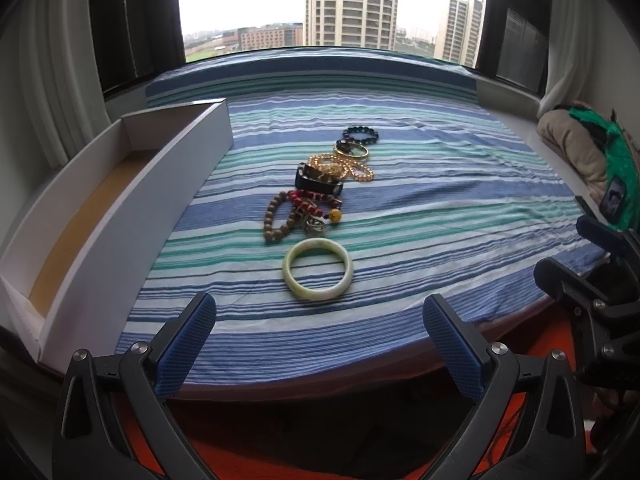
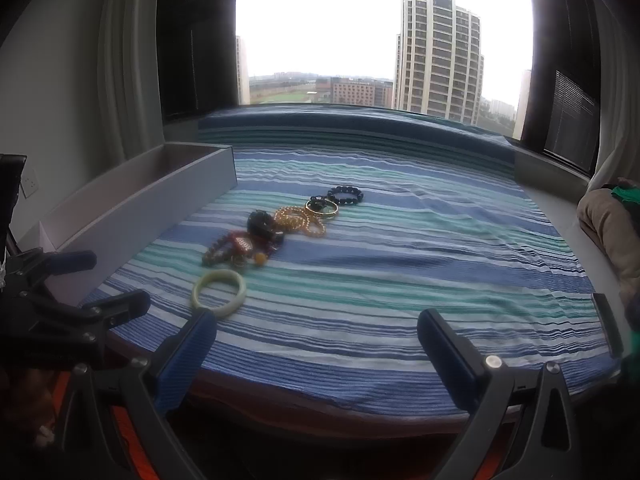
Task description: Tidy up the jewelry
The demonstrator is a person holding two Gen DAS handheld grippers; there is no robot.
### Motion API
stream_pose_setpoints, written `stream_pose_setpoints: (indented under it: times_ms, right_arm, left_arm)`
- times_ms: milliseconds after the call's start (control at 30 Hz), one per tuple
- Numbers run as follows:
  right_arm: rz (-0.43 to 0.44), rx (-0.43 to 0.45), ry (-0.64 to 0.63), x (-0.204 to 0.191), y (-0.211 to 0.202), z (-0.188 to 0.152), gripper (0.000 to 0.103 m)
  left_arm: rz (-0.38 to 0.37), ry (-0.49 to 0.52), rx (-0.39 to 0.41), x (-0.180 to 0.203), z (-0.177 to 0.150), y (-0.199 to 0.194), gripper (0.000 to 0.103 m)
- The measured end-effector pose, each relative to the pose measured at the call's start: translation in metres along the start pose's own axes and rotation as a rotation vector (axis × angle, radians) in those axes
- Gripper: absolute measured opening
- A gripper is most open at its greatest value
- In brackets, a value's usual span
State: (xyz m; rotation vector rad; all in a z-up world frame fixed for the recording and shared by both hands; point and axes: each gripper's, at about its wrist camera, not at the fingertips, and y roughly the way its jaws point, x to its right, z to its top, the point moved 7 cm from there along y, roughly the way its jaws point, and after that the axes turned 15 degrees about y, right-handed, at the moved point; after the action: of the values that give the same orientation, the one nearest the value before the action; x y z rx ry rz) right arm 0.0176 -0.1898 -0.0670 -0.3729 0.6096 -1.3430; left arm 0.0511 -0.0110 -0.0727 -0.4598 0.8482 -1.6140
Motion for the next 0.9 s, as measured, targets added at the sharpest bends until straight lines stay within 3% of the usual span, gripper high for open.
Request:
stream_pose_setpoints:
  times_ms: [900]
  right_arm:
    - [0.0,-0.004,-0.003,-0.0011,-0.0004,-0.0031,0.102]
  left_arm:
    - [-0.002,0.003,-0.012,0.0032,-0.0055,0.0042,0.103]
